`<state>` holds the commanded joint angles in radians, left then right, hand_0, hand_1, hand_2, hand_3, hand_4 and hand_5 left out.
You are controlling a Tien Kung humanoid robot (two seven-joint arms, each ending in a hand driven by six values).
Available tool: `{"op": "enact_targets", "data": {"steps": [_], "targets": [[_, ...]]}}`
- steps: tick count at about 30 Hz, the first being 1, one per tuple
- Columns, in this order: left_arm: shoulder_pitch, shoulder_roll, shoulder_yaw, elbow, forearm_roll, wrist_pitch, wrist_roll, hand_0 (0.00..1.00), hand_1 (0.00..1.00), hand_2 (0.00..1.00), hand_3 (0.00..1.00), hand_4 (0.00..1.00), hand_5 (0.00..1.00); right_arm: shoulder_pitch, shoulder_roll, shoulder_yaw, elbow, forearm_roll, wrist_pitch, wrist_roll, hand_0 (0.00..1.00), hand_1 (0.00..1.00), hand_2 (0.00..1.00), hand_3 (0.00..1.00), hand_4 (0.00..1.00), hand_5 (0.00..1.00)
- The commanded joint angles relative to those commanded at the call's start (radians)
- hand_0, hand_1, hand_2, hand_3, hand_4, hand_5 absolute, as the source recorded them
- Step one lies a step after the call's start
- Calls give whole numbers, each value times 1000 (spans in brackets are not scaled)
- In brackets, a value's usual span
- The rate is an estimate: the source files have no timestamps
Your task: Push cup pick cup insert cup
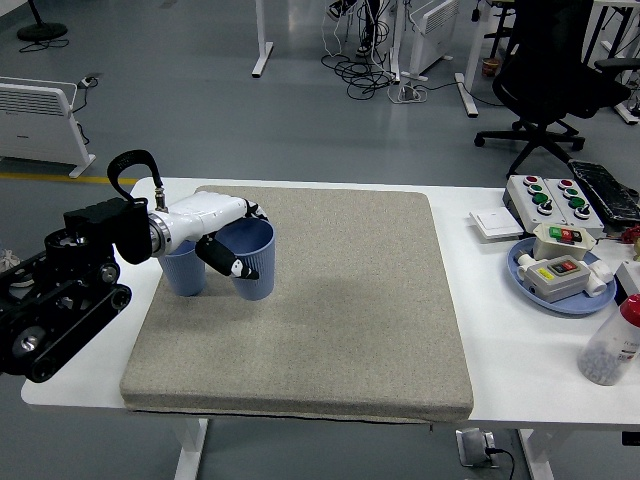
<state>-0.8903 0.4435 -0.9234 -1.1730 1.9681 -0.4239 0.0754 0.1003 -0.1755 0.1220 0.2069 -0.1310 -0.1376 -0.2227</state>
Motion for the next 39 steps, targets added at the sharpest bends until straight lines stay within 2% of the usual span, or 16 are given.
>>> {"op": "enact_targets", "data": {"steps": [2, 3, 6, 13, 21, 39], "targets": [[-13, 28, -37, -18, -4, -13, 6, 293, 429, 428, 461, 657, 208, -2, 0, 0, 0, 0, -1, 0, 711, 629, 716, 657, 276, 583], [-15, 33, -44, -20, -5, -14, 6, 293, 429, 428, 461, 657, 208, -2, 0, 1, 0, 1, -1, 1, 711, 629, 716, 657, 276, 583], [-44, 63, -82, -7, 6, -24, 6, 295, 430, 428, 461, 655, 210, -4, 0, 6, 0, -6, -2, 0, 711, 629, 716, 656, 275, 583], [-74, 85, -93, 68, 47, -32, 7, 299, 432, 429, 461, 652, 213, -7, 1, 11, 1, -13, -3, -3, 710, 628, 716, 656, 275, 583], [-86, 76, -88, 146, 80, -27, 0, 308, 432, 430, 464, 649, 215, -4, 1, 13, 1, -18, -3, -3, 711, 628, 715, 654, 273, 588], [-70, 45, -86, 201, 104, -13, -11, 318, 438, 434, 465, 645, 217, 2, 1, 10, 1, -18, -3, -3, 710, 628, 714, 652, 268, 587]]}}
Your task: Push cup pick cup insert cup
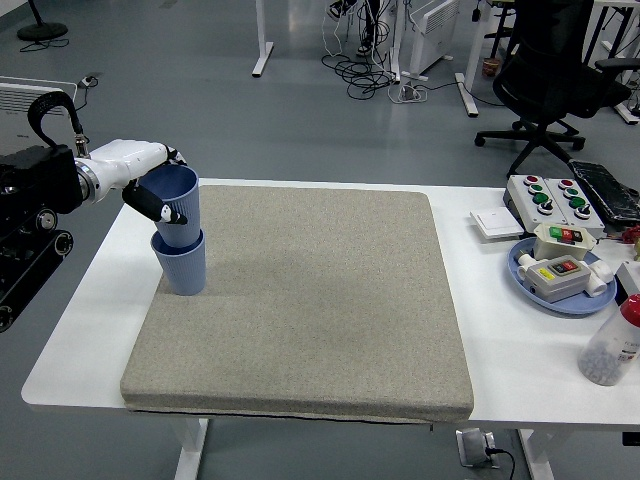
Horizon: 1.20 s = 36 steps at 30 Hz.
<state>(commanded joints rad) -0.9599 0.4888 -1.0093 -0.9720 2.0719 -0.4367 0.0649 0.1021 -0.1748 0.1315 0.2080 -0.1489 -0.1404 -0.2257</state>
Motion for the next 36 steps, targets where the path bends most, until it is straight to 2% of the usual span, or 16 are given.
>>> {"op": "enact_targets", "data": {"steps": [2, 7, 8, 13, 14, 19, 20, 25, 26, 36], "targets": [[0, -4, 0, 9, 5, 2, -1, 319, 444, 447, 501, 652, 207, 0, 0, 1, 0, -2, 0, 0, 710, 627, 714, 652, 265, 585], [3, -6, 1, 18, 1, 2, -4, 319, 444, 447, 501, 652, 207, 0, 0, -1, 0, 1, 0, 1, 710, 627, 714, 652, 265, 585], [4, -6, 2, 20, 1, 1, -5, 277, 469, 512, 591, 821, 382, 1, 0, -1, 0, 1, -1, 1, 709, 627, 713, 650, 264, 584], [7, -8, 2, 26, -12, 3, -14, 277, 469, 512, 591, 821, 382, 2, 0, -1, 0, -1, -1, 1, 709, 627, 713, 650, 264, 584], [8, -8, 2, 27, -14, 3, -18, 526, 705, 799, 775, 892, 476, 2, 0, 0, 0, -2, -1, 1, 709, 628, 713, 650, 262, 582], [9, -9, -1, 34, -13, 10, -24, 526, 705, 799, 775, 892, 476, 3, 0, 1, 0, -2, -1, 1, 709, 628, 713, 650, 262, 582], [8, -10, -1, 36, -12, 12, -23, 813, 883, 959, 998, 960, 568, 3, 0, 1, 0, -3, -1, 1, 709, 627, 713, 649, 260, 580], [10, -11, 2, 48, -16, 30, -25, 813, 883, 959, 998, 960, 568, 4, -1, 1, 0, -5, 0, 1, 709, 627, 713, 649, 260, 580], [11, -11, 2, 51, -16, 31, -24, 859, 920, 991, 998, 976, 572, 4, -1, 1, 0, -5, 0, 1, 709, 627, 713, 649, 259, 579], [17, -11, -2, 70, -15, 37, -23, 881, 936, 998, 998, 996, 597, 4, -1, 1, 0, -4, 0, 1, 709, 627, 713, 649, 259, 579]]}}
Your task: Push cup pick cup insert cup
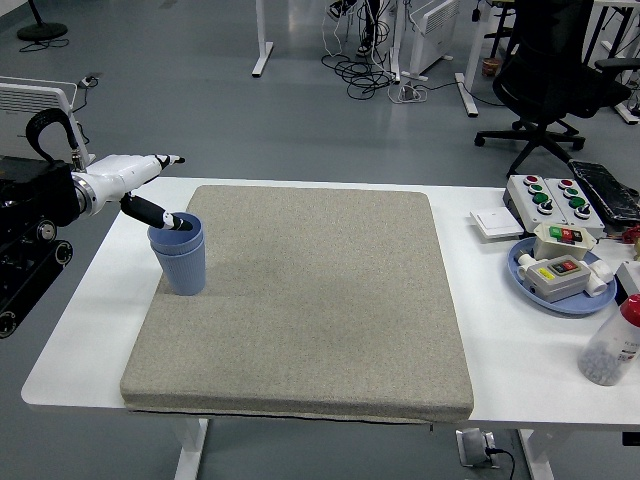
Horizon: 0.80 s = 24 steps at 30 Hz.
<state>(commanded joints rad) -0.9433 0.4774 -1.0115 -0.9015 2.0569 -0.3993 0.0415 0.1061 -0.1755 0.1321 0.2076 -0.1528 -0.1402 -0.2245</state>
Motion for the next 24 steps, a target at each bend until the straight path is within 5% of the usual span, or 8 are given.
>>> {"op": "enact_targets", "data": {"steps": [6, 7, 8, 13, 14, 17, 24], "targets": [[16, 1, -14, -19, -38, 32, 14, 888, 939, 998, 998, 998, 607, -1, 1, 4, 0, -4, 0, -2, 709, 627, 713, 649, 259, 579], [23, -1, -17, -23, -73, 60, 25, 888, 939, 998, 998, 998, 607, -1, 1, 5, 0, -6, 0, -2, 709, 627, 713, 649, 259, 579], [39, -7, -29, -30, -116, 99, 46, 854, 910, 986, 998, 841, 758, -2, 1, 4, 0, -6, 0, -1, 709, 627, 713, 649, 258, 579], [94, -21, -90, -57, -323, 291, 43, 854, 910, 986, 998, 841, 758, -4, 2, 4, -1, -4, -1, 0, 709, 627, 713, 649, 258, 579], [108, -22, -105, -69, -362, 324, 38, 784, 844, 863, 858, 722, 927, -4, 2, 2, -1, -1, -1, 1, 709, 627, 713, 649, 258, 579], [163, -25, -164, -120, -492, 434, 30, 784, 844, 863, 858, 722, 927, -6, 2, -3, -1, 9, -1, 4, 709, 627, 713, 649, 258, 579], [285, -31, -274, -252, -785, 503, 9, 746, 797, 800, 798, 661, 998, -8, 2, -2, -1, 7, -2, 4, 708, 627, 714, 649, 258, 579]]}}
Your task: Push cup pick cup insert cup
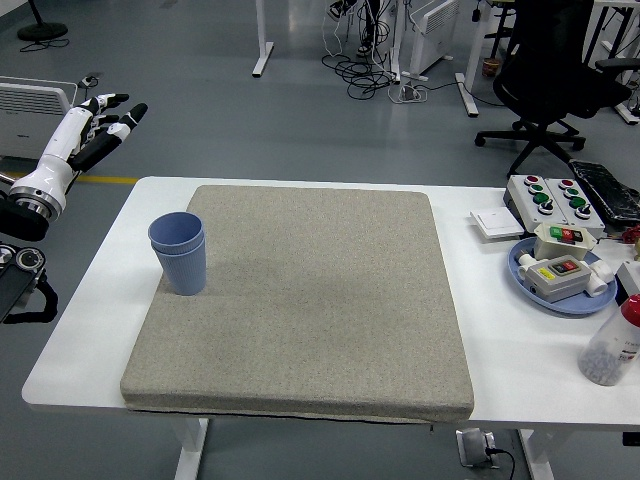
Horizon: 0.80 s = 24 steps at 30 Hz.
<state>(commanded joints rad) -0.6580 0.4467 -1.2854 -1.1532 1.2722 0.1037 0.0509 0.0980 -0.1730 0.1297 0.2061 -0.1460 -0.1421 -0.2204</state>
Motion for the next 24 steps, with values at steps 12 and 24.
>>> {"op": "enact_targets", "data": {"steps": [12, 24], "targets": [[230, -38, -193, -212, -489, 41, -43, 718, 755, 734, 720, 608, 998, -1, -3, -3, -1, 0, -2, 5, 709, 628, 715, 648, 258, 580], [495, -151, -384, -285, -544, -39, -83, 741, 787, 782, 741, 606, 998, 6, -5, -16, -1, 11, -4, 10, 708, 628, 714, 648, 258, 580]]}}
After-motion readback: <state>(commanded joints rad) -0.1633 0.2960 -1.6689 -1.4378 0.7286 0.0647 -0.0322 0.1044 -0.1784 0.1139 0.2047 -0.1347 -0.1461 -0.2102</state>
